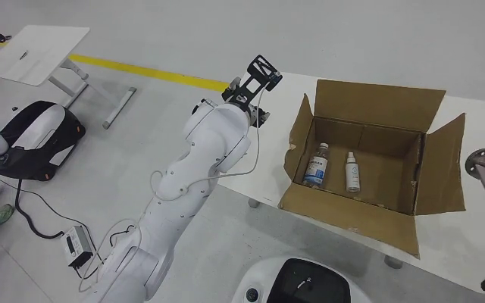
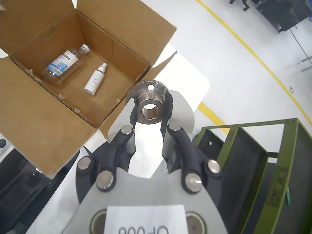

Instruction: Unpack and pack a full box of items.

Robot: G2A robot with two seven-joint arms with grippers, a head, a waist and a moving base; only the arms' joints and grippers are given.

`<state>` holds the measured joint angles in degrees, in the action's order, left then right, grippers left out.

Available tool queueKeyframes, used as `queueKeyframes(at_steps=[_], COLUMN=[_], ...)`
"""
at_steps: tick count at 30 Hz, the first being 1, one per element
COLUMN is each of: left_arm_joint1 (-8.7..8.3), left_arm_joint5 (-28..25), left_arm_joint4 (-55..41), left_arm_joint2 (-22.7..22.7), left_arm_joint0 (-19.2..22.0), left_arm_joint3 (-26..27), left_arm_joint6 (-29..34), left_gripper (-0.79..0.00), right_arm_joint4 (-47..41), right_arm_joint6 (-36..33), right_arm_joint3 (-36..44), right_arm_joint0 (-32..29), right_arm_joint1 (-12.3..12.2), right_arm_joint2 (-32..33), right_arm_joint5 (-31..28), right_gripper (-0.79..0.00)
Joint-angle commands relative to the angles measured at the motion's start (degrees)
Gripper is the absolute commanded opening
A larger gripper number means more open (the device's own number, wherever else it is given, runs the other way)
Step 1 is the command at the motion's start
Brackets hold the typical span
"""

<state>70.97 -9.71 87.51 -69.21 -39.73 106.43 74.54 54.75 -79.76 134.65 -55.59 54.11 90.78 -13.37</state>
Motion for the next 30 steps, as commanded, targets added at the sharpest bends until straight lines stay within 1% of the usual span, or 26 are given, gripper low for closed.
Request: queueKeyframes(at_steps=[1, 6, 9, 15, 18, 22, 30], left_arm_joint1=[0.0, 0.0, 0.0, 0.0, 0.0, 0.0, 0.0], left_arm_joint5=[0.0, 0.0, 0.0, 0.0, 0.0, 0.0, 0.0], left_arm_joint4=[0.0, 0.0, 0.0, 0.0, 0.0, 0.0, 0.0], left_arm_joint2=[0.0, 0.0, 0.0, 0.0, 0.0, 0.0, 0.0], left_arm_joint0=[0.0, 0.0, 0.0, 0.0, 0.0, 0.0, 0.0], left_arm_joint3=[0.0, 0.0, 0.0, 0.0, 0.0, 0.0, 0.0], left_arm_joint6=[0.0, 0.0, 0.0, 0.0, 0.0, 0.0, 0.0], left_gripper=[0.0, 0.0, 0.0, 0.0, 0.0, 0.0, 0.0], right_arm_joint4=[0.9, 4.4, 7.5, 14.6, 13.6, 13.0, 14.4], right_arm_joint6=[0.1, 0.6, 2.2, 7.1, 8.5, 9.2, 9.6], right_arm_joint3=[0.0, 0.0, -3.1, -15.0, -22.3, -30.4, -43.7], right_arm_joint0=[1.1, 2.7, 3.3, 7.4, 10.4, 14.6, 20.3], right_arm_joint1=[0.1, 0.5, 0.9, 2.7, 4.0, 5.8, 9.2], right_arm_joint2=[-3.2, -10.6, -15.1, -25.7, -30.7, -36.2, -44.6], right_arm_joint5=[1.1, 5.5, 8.8, 16.0, 18.5, 19.6, 20.2], right_gripper=[-0.785, -0.785, -0.785, -0.785, -0.785, -0.785, -0.785])
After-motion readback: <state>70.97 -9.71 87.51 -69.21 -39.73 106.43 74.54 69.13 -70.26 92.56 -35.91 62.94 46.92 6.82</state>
